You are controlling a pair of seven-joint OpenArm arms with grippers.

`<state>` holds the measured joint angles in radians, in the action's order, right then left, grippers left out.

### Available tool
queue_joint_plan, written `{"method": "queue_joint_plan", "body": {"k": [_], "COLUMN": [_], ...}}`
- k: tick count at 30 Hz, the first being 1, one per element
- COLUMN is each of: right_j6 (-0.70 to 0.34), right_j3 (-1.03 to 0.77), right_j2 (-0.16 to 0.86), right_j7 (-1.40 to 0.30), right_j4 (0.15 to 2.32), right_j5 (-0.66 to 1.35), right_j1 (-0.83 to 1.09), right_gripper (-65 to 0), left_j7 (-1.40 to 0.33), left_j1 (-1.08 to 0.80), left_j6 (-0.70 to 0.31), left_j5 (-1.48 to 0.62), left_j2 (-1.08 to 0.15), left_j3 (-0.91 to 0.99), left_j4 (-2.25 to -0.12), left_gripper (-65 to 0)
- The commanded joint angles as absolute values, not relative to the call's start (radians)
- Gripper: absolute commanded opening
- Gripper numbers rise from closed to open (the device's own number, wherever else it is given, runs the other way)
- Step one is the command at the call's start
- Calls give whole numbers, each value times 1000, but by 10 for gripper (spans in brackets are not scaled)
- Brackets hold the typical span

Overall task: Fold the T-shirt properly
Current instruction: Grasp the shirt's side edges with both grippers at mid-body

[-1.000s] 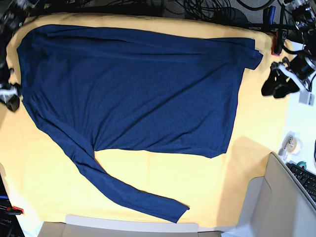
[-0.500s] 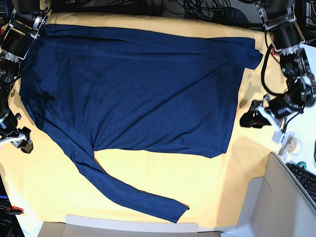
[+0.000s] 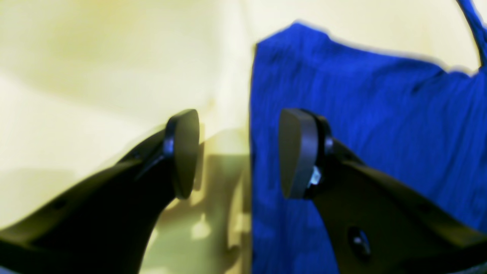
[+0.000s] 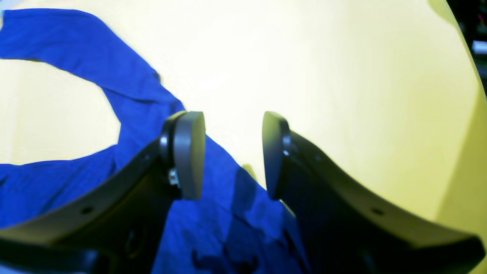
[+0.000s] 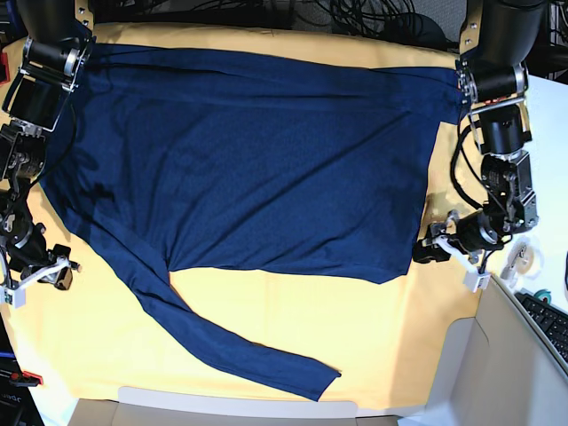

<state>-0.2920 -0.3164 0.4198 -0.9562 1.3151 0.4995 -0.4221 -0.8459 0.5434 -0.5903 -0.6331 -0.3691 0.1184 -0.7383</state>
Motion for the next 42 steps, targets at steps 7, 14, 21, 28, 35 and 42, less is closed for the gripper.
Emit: {"method": "queue_joint_plan", "body": {"k": [7, 14, 21, 28, 35, 42], "right_j6": [-295, -295, -295, -295, -295, -295], "right_j3": [-321, -321, -321, -321, -321, -321], "right_j2": [440, 440, 438, 438, 438, 438], "right_j7": [-932, -932, -935, -937, -937, -937], "right_j4": [1339, 1339, 1339, 1339, 1339, 1337], "right_j5": [510, 512, 513, 513, 513, 513], "right_j1": [-452, -452, -449, -446, -444, -444], "right_gripper": [-405, -404, -404, -404, -404, -404], "left_j7": [-685, -674, -671, -670, -670, -668], "left_j1": [634, 639, 641, 641, 641, 641], "left_j6": [-593, -593, -593, -593, -593, -593], "left_j5": [-648, -647, -647, -647, -647, -647], "left_j2": [-390, -366, -317, -291, -277, -277], "left_j3": [93, 93, 93, 93, 93, 93], "left_j4": [-593, -593, -593, -593, -593, -593], "left_gripper": [-325, -325, -325, -325, -325, -372]}}
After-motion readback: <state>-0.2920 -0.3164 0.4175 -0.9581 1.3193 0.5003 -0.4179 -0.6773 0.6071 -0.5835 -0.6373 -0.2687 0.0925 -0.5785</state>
